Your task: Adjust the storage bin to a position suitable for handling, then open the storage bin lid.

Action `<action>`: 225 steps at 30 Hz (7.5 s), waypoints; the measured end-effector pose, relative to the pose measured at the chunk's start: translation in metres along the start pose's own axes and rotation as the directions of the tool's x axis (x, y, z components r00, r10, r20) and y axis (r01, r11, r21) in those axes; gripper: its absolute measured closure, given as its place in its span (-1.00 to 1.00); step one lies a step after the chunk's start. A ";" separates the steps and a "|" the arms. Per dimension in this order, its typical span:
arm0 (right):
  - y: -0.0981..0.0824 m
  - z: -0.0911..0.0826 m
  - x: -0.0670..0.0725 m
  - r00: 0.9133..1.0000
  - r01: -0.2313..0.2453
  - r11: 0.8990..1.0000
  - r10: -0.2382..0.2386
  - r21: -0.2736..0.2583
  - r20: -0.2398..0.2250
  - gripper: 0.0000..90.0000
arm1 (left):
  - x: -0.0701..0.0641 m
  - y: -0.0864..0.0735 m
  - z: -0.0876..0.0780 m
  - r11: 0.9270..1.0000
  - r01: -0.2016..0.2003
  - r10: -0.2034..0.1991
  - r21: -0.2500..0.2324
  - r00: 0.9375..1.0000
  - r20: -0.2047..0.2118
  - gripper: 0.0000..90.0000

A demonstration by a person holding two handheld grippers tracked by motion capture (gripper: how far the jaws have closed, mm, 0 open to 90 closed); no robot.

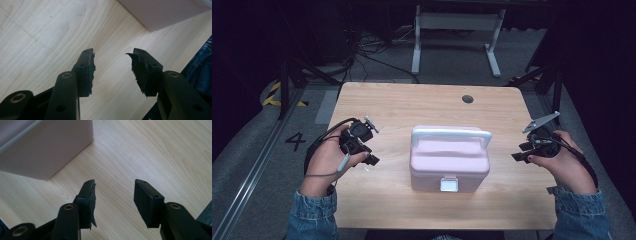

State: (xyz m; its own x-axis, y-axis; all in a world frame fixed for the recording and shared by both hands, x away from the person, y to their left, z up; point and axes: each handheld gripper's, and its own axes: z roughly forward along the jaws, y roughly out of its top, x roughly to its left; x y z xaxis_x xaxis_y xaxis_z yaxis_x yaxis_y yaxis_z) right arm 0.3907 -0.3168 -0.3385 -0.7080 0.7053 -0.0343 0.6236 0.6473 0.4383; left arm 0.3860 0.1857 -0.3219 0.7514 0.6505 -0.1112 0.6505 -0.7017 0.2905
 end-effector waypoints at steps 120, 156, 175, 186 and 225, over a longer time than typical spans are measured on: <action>-0.012 -0.030 0.047 0.990 0.049 0.950 -0.087 -0.308 -0.111 0.48 | -0.083 0.191 -0.015 0.869 -0.456 0.467 -0.194 0.884 0.009 0.48; 0.007 -0.001 0.073 0.967 0.009 0.891 -0.122 -0.454 -0.222 0.87 | -0.074 0.183 -0.028 0.874 -0.406 0.413 -0.268 0.910 -0.033 -0.13; 0.015 -0.005 0.072 0.972 0.014 0.875 -0.125 -0.484 -0.197 0.90 | -0.037 0.113 -0.058 0.894 -0.309 0.289 -0.325 0.951 -0.107 -0.34; 0.020 -0.009 0.068 0.978 -0.001 0.856 -0.108 -0.516 -0.180 0.92 | -0.036 0.073 -0.056 0.880 -0.294 0.272 -0.373 0.956 -0.111 -0.34; 0.041 -0.008 0.048 0.979 -0.056 0.805 -0.072 -0.591 -0.190 0.93 | -0.052 0.055 -0.002 0.709 -0.335 0.200 -0.620 0.939 -0.279 -0.36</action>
State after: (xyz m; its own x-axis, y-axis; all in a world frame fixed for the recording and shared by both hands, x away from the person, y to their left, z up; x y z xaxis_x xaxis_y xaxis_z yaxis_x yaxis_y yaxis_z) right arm 0.3793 -0.2587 -0.3155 -0.8009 0.5894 0.1058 0.3459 0.3111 0.8852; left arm 0.3821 0.1140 -0.2985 0.8050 0.5515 0.2187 0.1406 -0.5355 0.8327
